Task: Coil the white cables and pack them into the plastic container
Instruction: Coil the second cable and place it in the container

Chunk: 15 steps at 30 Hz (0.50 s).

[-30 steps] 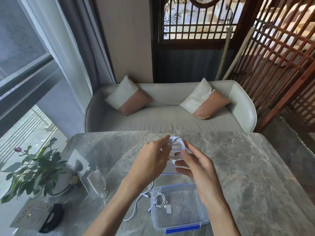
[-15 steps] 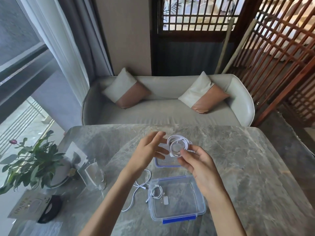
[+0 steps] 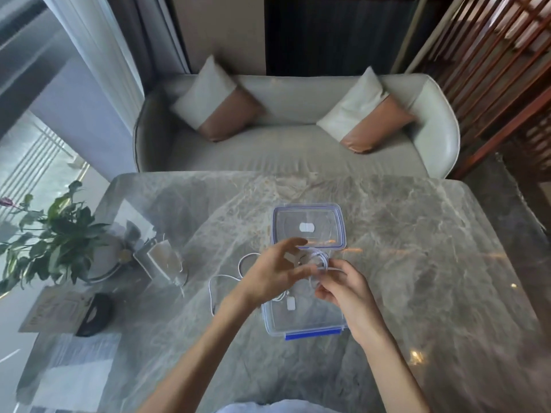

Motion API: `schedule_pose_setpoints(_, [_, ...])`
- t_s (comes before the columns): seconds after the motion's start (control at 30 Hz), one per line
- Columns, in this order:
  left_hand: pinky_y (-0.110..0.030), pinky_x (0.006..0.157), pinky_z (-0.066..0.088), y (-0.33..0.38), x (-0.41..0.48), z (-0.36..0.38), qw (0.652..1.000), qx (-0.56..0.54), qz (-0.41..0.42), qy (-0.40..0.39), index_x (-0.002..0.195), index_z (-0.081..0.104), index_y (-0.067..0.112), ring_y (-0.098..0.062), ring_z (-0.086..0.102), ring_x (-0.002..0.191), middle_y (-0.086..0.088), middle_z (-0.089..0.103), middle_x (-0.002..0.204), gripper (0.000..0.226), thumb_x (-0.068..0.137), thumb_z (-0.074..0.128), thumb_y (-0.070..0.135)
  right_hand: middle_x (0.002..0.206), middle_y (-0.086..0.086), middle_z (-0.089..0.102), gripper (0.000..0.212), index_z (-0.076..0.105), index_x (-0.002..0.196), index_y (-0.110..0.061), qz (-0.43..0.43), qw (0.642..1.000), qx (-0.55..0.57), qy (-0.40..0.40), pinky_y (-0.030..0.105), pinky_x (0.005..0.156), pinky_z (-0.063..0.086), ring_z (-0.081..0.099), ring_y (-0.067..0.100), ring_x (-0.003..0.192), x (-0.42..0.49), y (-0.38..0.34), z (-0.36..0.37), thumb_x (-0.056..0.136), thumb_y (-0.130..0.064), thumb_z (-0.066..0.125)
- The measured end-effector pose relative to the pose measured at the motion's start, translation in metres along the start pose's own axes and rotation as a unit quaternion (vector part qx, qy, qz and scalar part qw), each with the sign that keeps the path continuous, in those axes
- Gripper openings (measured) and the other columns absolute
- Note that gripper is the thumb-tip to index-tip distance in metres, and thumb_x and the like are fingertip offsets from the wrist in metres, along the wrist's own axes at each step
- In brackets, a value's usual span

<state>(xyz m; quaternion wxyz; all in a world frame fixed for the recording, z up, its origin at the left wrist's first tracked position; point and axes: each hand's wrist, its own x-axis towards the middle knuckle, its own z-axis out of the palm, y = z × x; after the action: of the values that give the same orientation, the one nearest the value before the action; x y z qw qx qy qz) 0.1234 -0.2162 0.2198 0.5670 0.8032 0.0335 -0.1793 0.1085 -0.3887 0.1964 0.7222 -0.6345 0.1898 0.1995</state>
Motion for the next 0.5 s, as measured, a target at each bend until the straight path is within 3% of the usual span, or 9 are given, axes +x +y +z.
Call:
schedule_pose_setpoints(0.07, [-0.018,0.072,0.051,0.005,0.001,-0.002,0.989,0.136,0.059,0.017,0.131,0.056,0.014,-0.018,0.071,0.086,-0.004,0.067,0.117,0.041,0.091,0.065,0.02,0.099,0.014,0.076,0.021,0.066,0.114,-0.012,-0.013,1.0,-0.014,0.003,0.026,0.068,0.059,0.07,0.019,0.071,-0.001,-0.004,0.001,0.093,-0.012,0.068])
schedule_pose_setpoints(0.2, [-0.035,0.082,0.047,0.015,0.001,0.001,0.948,0.286,0.136,0.035,0.133,0.051,0.007,-0.032,0.063,0.098,-0.014,0.063,0.118,0.04,0.094,0.054,0.011,0.095,0.009,0.078,0.018,0.071,0.109,-0.021,-0.044,0.998,-0.033,-0.005,0.023,0.069,0.06,0.073,0.02,0.07,-0.003,-0.013,0.003,0.093,-0.015,0.068])
schedule_pose_setpoints(0.37, [-0.047,0.075,0.048,0.022,-0.004,0.006,0.934,0.319,0.152,0.054,0.133,0.048,0.005,-0.04,0.062,0.09,-0.017,0.064,0.109,0.041,0.092,0.046,0.004,0.094,0.007,0.079,0.018,0.074,0.11,-0.022,-0.072,0.996,-0.046,-0.002,0.024,0.071,0.061,0.075,0.015,0.072,-0.004,-0.019,0.002,0.093,-0.018,0.068])
schedule_pose_setpoints(0.5, [-0.046,0.066,0.05,0.025,-0.007,0.007,0.923,0.32,0.198,0.075,0.128,0.05,0.011,-0.038,0.063,0.08,-0.013,0.066,0.102,0.037,0.094,0.045,0.0,0.089,-0.007,0.079,0.021,0.074,0.108,-0.032,-0.106,0.993,-0.052,-0.003,0.019,0.066,0.059,0.073,0.004,0.073,-0.006,-0.026,0.003,0.095,-0.017,0.065])
